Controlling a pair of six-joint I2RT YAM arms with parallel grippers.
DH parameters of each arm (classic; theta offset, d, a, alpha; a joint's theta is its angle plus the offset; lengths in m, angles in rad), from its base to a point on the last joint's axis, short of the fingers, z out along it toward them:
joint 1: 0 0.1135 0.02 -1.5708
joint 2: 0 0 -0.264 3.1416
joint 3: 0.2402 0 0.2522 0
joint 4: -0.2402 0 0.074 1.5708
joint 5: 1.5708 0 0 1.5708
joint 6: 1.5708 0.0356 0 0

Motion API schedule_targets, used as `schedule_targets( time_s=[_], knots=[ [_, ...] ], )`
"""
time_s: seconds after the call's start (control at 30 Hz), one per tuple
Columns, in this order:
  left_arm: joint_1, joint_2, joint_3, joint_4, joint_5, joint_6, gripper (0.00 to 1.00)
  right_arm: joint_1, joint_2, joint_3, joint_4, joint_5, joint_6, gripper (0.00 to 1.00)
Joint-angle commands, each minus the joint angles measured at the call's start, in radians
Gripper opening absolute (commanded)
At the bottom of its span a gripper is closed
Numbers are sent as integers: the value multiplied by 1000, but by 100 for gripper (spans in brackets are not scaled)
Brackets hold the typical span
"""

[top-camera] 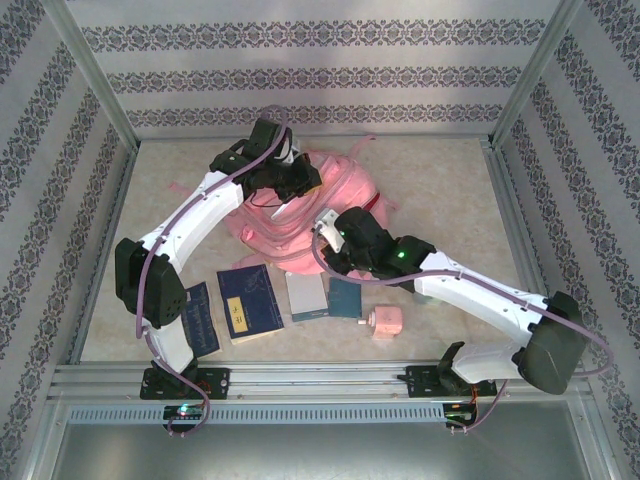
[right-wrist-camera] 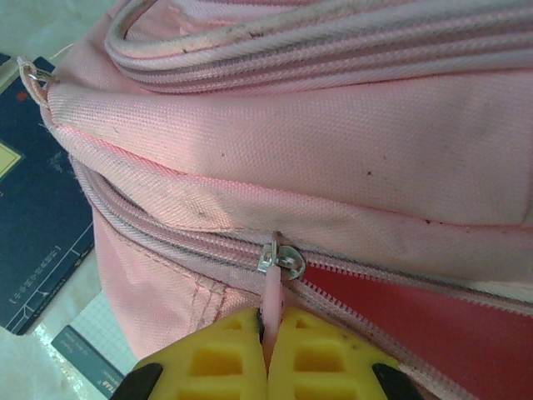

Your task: Pack the student bag

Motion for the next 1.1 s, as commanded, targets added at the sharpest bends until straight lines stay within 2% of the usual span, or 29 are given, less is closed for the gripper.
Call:
schedule_targets(
  time_s=[0.0,0.37,0.7,0.93,1.07],
  knots=[
    [-1,-64,77,128,46,-118,0,16,-42,-8,81,-37,-52,0],
    [1,-73,75,241,33,-273,0,28,-11,24,81,-37,-63,0],
    [14,-88,60,248,6,-285,0,79,29,82,46,-52,-138,0],
    [23,-82,50,235,-22,-287,0,126,8,80,17,-116,-120,0],
    [23,-88,5,286,-34,-351,0,133,25,89,16,-109,-90,1]
  ],
)
